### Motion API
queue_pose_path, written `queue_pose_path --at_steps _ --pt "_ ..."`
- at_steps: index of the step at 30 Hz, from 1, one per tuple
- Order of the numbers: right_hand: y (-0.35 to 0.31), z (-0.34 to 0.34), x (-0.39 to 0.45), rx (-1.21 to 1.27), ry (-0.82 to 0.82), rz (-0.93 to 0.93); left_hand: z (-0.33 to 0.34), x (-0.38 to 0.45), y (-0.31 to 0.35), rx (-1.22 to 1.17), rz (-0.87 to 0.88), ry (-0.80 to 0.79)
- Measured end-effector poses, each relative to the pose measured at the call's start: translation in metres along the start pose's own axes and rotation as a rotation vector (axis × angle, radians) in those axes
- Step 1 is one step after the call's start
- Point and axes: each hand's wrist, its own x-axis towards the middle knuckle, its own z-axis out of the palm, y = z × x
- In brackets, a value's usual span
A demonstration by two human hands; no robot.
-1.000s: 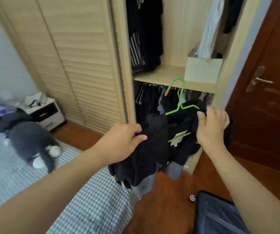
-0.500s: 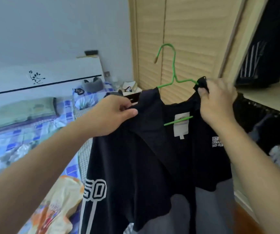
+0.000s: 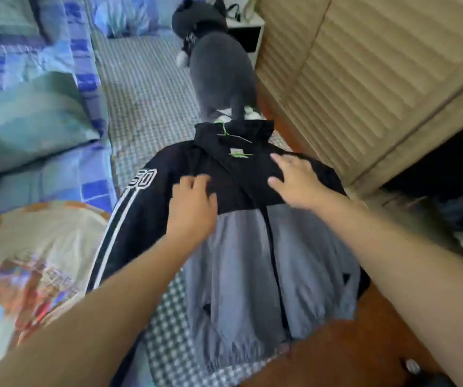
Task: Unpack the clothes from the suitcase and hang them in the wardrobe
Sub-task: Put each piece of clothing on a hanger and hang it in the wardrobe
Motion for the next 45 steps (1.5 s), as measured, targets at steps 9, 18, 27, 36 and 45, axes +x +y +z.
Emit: queue_pose_path --at_steps 9,18,27,36,45 --pt "0.063 0.167 -0.196 0.009 -0.096 0.238 0.112 -0.247 -0.062 -0.073 0.051 -0.302" --pt "0.085 0.230 -0.273 0.491 -0.189 0.746 0.157 -0.273 0.019 -1.064 -1.091 -0.877" --pt "0.110 0.251 -0.259 0.809 -0.112 0.888 0.235 -0.268 0.070 -1.379 -1.622 -0.172" --pt "0.158 0.213 -0.263 0.219 -0.166 -0.093 0.234 -0.272 0.099 -1.582 -1.570 0.033" --pt "0.169 0.196 -0.251 0.371 -0.002 -0.402 0.209 -0.271 0.117 -1.725 -1.395 -0.020"
